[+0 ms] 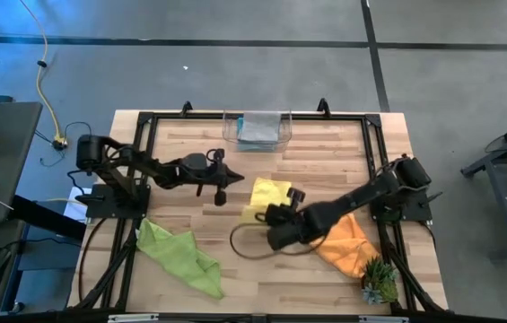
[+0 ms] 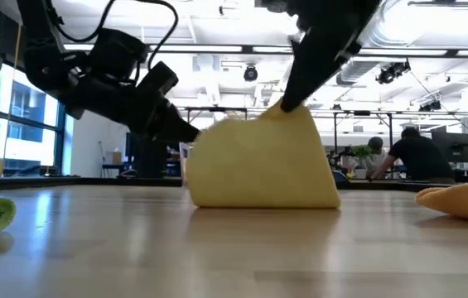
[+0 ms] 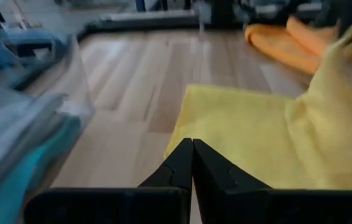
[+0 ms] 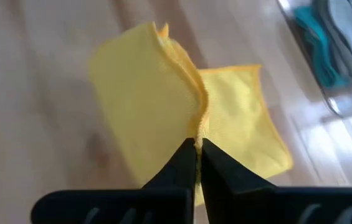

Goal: Fold microfiber towels
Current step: Fold the yellow towel

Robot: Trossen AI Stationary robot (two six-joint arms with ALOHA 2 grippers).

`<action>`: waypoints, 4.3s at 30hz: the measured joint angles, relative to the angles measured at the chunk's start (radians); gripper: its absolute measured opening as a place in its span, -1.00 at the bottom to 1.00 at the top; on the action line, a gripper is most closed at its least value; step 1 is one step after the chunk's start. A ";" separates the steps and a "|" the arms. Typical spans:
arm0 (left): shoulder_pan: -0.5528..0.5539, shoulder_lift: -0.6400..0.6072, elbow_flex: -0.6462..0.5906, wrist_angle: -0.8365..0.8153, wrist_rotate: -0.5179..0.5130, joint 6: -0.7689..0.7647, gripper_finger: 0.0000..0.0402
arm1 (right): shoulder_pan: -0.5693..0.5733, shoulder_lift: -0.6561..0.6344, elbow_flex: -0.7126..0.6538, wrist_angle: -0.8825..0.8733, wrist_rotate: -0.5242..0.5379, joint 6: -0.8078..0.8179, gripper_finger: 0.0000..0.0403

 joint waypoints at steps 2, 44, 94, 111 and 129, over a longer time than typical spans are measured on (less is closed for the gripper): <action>0.000 -0.009 -0.009 0.041 -0.017 -0.004 -1.00 | -0.031 -0.001 -0.017 -0.009 0.000 0.006 -1.00; 0.070 -0.018 -0.106 0.134 -0.014 -0.033 -1.00 | -0.389 -0.011 -0.163 0.129 -0.018 -0.167 -1.00; 0.019 -0.031 -0.105 0.038 -0.003 -0.219 -1.00 | -0.418 -0.086 -0.578 0.775 -0.538 -0.157 -0.98; -0.082 -0.032 0.003 -0.062 -0.010 -0.312 -0.76 | -0.298 -0.317 -0.480 0.408 -0.380 -0.028 -0.47; -0.082 -0.032 0.034 -0.149 0.000 -0.297 -0.54 | -0.417 -0.126 -0.481 0.543 -0.401 -0.097 -0.06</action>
